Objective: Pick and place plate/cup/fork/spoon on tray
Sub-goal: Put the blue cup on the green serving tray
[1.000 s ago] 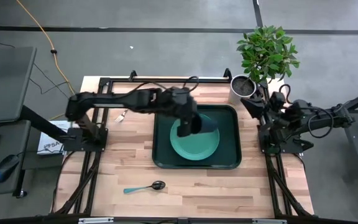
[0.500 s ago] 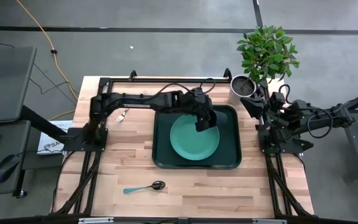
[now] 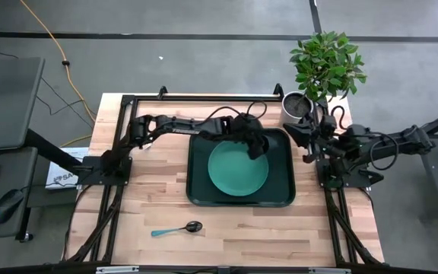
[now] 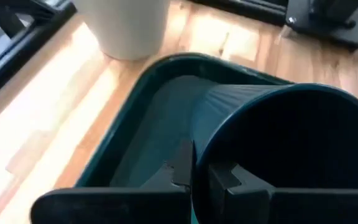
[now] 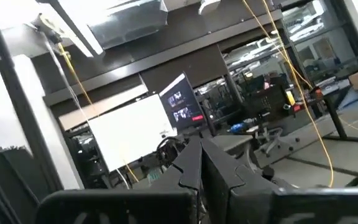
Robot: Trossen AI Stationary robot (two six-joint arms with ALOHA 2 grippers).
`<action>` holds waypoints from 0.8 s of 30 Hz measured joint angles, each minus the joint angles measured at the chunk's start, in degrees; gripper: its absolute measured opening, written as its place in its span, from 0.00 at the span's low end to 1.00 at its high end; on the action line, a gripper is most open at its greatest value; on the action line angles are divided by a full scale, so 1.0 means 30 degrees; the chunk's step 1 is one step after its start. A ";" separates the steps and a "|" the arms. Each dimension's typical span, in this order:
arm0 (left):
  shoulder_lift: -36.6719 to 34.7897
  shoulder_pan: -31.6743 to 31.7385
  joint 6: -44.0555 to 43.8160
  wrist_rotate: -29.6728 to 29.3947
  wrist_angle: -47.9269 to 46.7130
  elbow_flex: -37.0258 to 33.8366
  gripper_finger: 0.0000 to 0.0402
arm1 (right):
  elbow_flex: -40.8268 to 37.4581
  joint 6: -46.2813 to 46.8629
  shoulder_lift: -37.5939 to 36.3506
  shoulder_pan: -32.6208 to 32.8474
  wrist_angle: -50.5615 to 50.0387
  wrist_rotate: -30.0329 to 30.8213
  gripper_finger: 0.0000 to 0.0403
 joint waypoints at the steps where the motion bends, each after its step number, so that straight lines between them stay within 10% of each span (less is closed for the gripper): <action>1: 0.0000 0.0000 -0.0001 0.0015 -0.0062 0.0000 0.00 | 0.0000 0.0320 0.0057 0.0000 -0.0197 0.0549 0.00; 7: -0.0980 0.0151 0.0441 0.0153 -0.0433 0.0003 0.00 | 0.0000 0.4127 -0.0238 0.0066 -0.5279 0.3946 0.00; 24: -0.1894 0.1610 -0.1758 0.5927 -0.2411 0.0015 0.00 | 0.3815 0.5742 0.0554 -0.0328 -1.7513 -0.0772 0.05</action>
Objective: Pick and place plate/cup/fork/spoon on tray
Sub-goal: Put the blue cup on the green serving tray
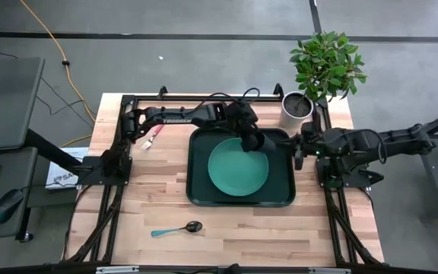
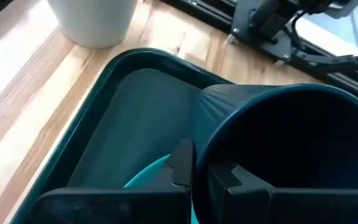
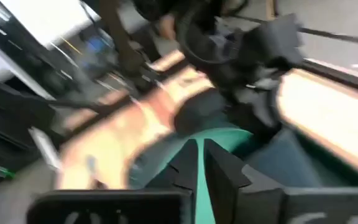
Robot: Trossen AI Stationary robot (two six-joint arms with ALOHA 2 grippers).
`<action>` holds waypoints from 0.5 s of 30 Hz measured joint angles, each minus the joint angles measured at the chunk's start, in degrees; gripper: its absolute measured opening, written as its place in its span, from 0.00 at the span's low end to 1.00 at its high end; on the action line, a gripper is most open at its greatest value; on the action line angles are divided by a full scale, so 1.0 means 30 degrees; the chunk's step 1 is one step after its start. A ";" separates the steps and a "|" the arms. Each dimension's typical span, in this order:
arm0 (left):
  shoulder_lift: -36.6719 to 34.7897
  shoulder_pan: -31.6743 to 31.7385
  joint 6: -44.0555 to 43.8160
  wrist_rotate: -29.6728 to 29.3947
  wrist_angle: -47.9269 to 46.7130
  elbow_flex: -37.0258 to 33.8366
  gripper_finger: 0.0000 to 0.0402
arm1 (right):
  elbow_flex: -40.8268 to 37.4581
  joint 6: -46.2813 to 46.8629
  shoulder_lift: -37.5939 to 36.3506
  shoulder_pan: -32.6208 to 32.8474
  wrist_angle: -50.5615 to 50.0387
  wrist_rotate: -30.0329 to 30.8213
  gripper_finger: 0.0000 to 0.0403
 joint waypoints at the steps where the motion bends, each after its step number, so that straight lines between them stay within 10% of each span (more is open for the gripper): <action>1: -0.0109 0.0008 -0.0056 0.0065 -0.0113 0.0000 0.00 | 0.0689 -0.0308 0.0259 -0.0053 -0.1233 0.0144 0.08; 15: -0.0291 -0.0465 -0.0967 -0.3326 0.0009 0.0001 0.00 | 0.4052 0.4479 0.2410 -0.0539 -1.1132 0.1036 0.69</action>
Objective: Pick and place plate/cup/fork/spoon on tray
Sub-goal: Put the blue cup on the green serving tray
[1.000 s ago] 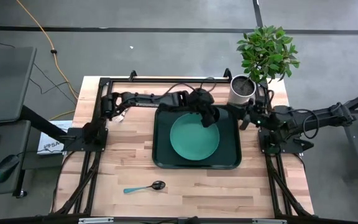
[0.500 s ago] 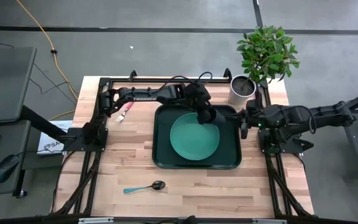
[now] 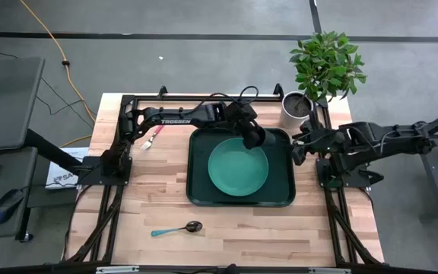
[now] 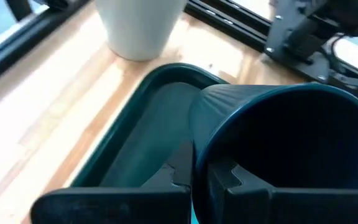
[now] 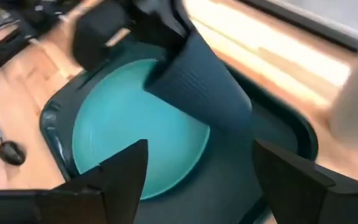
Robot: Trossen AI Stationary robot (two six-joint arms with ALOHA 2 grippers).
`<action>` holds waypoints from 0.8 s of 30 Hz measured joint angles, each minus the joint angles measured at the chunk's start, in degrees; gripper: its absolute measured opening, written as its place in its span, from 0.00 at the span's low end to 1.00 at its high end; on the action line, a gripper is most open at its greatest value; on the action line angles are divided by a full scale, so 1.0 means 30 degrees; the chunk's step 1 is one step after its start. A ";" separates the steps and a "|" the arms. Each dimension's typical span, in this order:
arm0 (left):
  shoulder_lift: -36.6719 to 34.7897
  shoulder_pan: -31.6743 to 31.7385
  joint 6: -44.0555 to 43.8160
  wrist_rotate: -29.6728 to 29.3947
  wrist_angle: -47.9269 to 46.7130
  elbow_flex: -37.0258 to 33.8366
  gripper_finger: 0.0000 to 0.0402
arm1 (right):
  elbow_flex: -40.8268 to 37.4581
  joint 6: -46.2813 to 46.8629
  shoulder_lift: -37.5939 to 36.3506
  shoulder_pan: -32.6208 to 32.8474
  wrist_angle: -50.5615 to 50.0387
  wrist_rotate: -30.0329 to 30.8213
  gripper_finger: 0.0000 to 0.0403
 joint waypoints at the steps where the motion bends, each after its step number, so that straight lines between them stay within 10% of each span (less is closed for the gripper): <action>1: 0.0000 -0.0145 -0.0019 -0.0493 -0.0037 -0.0001 0.00 | -0.0175 0.0877 -0.0010 0.0000 -0.0239 0.0053 0.70; 24: 0.0338 -0.1293 -0.0349 -0.5058 0.0846 0.0012 0.00 | -0.2046 0.8923 0.3585 -0.1505 0.5827 0.1959 0.71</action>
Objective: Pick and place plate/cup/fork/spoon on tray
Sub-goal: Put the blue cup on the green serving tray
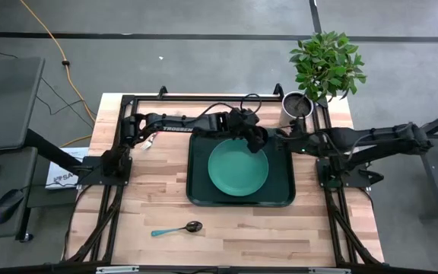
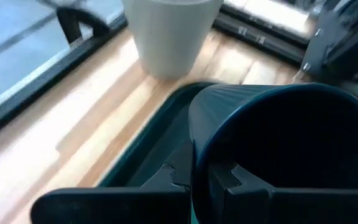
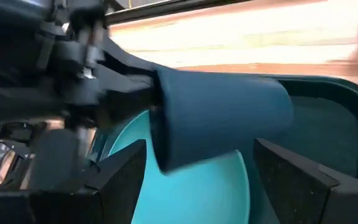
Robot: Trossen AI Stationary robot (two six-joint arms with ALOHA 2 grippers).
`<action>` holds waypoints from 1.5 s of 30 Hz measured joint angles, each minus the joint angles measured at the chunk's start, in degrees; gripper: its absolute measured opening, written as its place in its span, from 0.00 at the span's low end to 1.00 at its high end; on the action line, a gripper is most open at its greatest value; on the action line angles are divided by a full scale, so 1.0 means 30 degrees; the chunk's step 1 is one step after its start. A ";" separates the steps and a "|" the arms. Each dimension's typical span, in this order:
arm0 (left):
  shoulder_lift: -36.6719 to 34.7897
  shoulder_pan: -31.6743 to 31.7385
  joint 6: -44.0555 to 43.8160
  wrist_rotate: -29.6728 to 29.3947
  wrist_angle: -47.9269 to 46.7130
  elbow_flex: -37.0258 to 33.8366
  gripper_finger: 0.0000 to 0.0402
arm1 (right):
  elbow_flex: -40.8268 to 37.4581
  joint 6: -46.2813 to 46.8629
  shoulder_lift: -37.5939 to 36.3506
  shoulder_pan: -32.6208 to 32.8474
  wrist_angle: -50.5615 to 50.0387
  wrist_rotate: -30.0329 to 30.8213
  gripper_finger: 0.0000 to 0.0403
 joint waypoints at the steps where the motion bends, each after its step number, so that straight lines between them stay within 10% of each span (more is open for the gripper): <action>1: 0.0037 -0.0044 -0.0067 -0.0003 -0.0169 -0.0027 0.00 | 0.0000 -0.0135 0.0321 -0.0089 0.0356 -0.0166 0.71; 19: 0.0384 -0.0471 0.0100 -0.0250 0.0179 -0.0064 0.00 | 0.0036 0.0940 0.4130 -0.1706 0.0417 -0.0961 0.68; 45: 0.0573 -0.0355 0.1309 -0.0015 0.0822 -0.0033 0.24 | 0.0051 0.0686 0.4105 -0.2146 -0.0931 -0.0357 0.01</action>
